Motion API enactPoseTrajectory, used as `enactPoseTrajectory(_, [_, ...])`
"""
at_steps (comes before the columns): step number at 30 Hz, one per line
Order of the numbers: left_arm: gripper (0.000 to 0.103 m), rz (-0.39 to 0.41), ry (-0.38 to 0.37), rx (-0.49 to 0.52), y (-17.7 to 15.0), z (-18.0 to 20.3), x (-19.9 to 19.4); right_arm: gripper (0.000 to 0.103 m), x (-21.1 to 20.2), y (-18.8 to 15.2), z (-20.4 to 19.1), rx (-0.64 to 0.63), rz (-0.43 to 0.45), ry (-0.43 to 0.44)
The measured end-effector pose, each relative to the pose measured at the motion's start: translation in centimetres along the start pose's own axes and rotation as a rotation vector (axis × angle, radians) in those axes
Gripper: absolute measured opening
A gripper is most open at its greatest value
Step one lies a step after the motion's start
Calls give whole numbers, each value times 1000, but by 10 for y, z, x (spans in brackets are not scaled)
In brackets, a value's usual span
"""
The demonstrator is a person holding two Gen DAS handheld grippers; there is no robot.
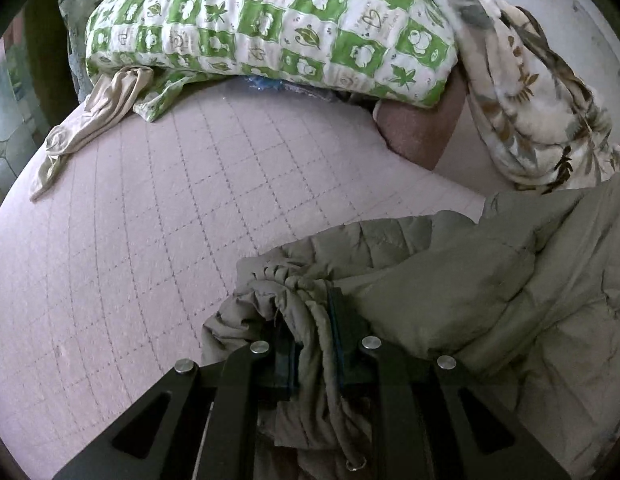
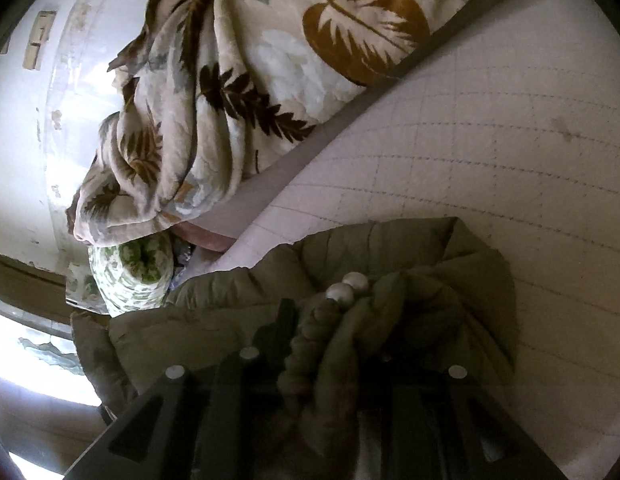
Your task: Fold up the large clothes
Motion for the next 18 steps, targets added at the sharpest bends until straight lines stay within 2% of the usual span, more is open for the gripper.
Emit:
enactPoseTrajectory(4, [16,7,-49,-43,4,-4,-7,27,-10,-1,-4,9,22,33])
enactPoseTrajectory(6, [16,9,-94,-97,6,-8,-14,33,-20,1,-5,33,29,80])
enactPoseTrajectory(7, [16,15,-110,-116,7,-8,-19,43,-23,1,-6,42,30,98])
enactPoseTrajectory(8, [17,22,-124,-130,9,-9,-24,69,-29,2,-8,46,29,132])
enactPoseTrajectory(9, [18,31,-138,-141,11,-9,-31,86,-36,3,-11,46,35,164])
enactPoseTrajectory(14, [27,46,-232,-197,28,-5,-62,89,-85,11,-22,-26,123,151])
enactPoseTrajectory(18, [34,26,-283,-175,43,5,-86,90,-115,1,-34,-117,147,102])
Point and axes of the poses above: each gripper's, at about its wrist camera, not at the fingertips, and x roughly the way its jaws point, z to its right, y to its top, the point moved 6 cm from there along x, roughly the way its jaws point, and after that the axes turned 8 degrees about -y, right-handed, at the moved point
